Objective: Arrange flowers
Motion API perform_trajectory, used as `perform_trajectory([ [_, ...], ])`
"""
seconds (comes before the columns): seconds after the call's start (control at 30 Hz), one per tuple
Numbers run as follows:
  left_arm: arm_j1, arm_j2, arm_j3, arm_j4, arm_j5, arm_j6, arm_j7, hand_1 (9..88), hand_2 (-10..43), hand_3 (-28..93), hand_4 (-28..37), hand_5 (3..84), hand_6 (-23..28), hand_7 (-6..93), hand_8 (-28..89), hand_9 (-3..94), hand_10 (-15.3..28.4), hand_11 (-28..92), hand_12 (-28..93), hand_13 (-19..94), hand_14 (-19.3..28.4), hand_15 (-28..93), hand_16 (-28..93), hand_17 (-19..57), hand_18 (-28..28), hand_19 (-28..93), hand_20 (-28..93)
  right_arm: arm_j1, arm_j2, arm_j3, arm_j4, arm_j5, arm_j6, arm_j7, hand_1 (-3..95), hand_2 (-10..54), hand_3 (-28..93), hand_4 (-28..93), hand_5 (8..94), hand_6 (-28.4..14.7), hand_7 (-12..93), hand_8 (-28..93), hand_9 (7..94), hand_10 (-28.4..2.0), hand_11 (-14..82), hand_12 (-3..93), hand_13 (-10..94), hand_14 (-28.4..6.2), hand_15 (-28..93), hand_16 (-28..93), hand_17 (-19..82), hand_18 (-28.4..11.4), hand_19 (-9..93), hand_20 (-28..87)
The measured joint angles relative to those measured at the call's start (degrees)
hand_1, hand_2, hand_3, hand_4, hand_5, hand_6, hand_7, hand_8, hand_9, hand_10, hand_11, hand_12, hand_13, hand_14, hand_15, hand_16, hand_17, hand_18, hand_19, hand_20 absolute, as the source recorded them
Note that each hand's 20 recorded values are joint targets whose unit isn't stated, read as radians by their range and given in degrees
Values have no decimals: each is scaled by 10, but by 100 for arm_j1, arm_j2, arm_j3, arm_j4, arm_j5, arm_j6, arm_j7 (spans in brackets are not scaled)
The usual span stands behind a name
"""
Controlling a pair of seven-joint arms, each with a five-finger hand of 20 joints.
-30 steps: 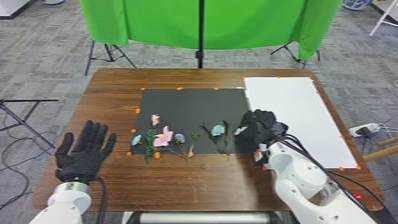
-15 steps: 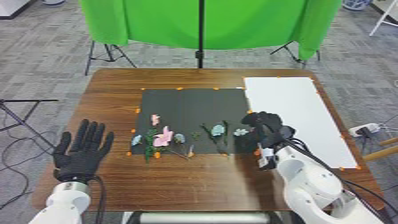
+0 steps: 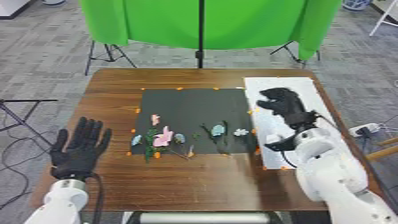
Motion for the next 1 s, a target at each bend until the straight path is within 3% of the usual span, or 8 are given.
perform_trajectory([
  [0.1, -4, 18, -82, -3, 73, 33, -3, 267, 159, 786, -283, 468, 96, 74, -95, 385, 146, 173, 60, 268, 129, 257, -95, -60, 118, 376, 124, 60, -295, 628, 218, 663, -326, -709, 225, 50, 838, -282, 438, -35, 120, -114, 389, -142, 51, 103, 329, -136, 93, 140, 167, -169, 374, 149],
  [0.17, 2, 38, -143, -28, 291, 129, -33, 265, 159, 785, -283, 449, 91, 64, -95, 359, 142, 160, 49, 244, 118, 229, -99, -61, 110, 359, 108, 147, -456, 960, 447, 1118, -572, -1156, 223, 51, 843, -282, 439, -28, 119, -117, 393, -136, 46, 97, 302, -119, 78, 129, 162, -158, 321, 149],
  [0.33, 12, 110, -235, -48, 1529, 156, -140, 259, 154, 771, -283, 399, 76, 42, -89, 318, 134, 127, 40, 199, 89, 164, -104, -55, 88, 299, 78, 233, -642, 1255, 780, 2625, -257, -1314, 205, 50, 862, -282, 455, 32, 112, -123, 403, -92, 38, 78, 276, -86, 70, 91, 165, -122, 194, 162],
  [0.4, 8, 137, -282, 24, 2090, -132, -148, 257, 147, 766, -283, 383, 72, 34, -87, 302, 130, 112, 40, 180, 82, 141, -102, -51, 80, 272, 71, 176, -737, 1391, 847, 3220, -221, -1505, 190, 42, 872, -281, 464, 43, 111, -128, 404, -85, 39, 70, 269, -75, 69, 76, 160, -109, 166, 162],
  [0.5, -5, 168, -392, 189, 2855, -840, -135, 255, 138, 764, -283, 372, 69, 26, -86, 288, 123, 101, 40, 167, 72, 121, -99, -48, 72, 253, 69, -14, -940, 1667, 880, 3980, -533, -2160, 166, 40, 870, -282, 449, 43, 106, -131, 390, -83, 36, 62, 250, -67, 62, 56, 156, -95, 126, 152],
  [0.57, -16, 181, -448, 236, 3154, -1151, -97, 253, 135, 763, -283, 367, 67, 24, -86, 280, 121, 94, 39, 159, 67, 110, -99, -46, 68, 241, 68, -157, -1074, 1839, 863, 4460, -939, -2531, 162, 42, 870, -282, 444, 41, 104, -130, 387, -84, 36, 61, 246, -68, 62, 50, 154, -94, 121, 152],
  [0.87, -72, 291, -438, 120, 2800, -933, 206, 253, 133, 761, -283, 362, 66, 22, -84, 252, 116, 85, 36, 161, 82, 112, -87, -45, 67, 229, 76, -381, -1116, 1994, 602, 6831, -1160, -2183, 162, 56, 866, -282, 457, 34, 102, -127, 389, -84, 38, 58, 246, -70, 71, 34, 152, -96, 119, 157],
  [1.0, -75, 303, -438, 51, 2781, -879, 287, 253, 133, 762, -283, 363, 66, 26, -84, 253, 118, 88, 36, 164, 82, 110, -84, -45, 70, 230, 78, -406, -1068, 2061, 532, 6823, -1126, -2162, 167, 62, 867, -282, 465, 35, 103, -127, 390, -85, 38, 58, 248, -72, 75, 30, 152, -98, 121, 158],
])
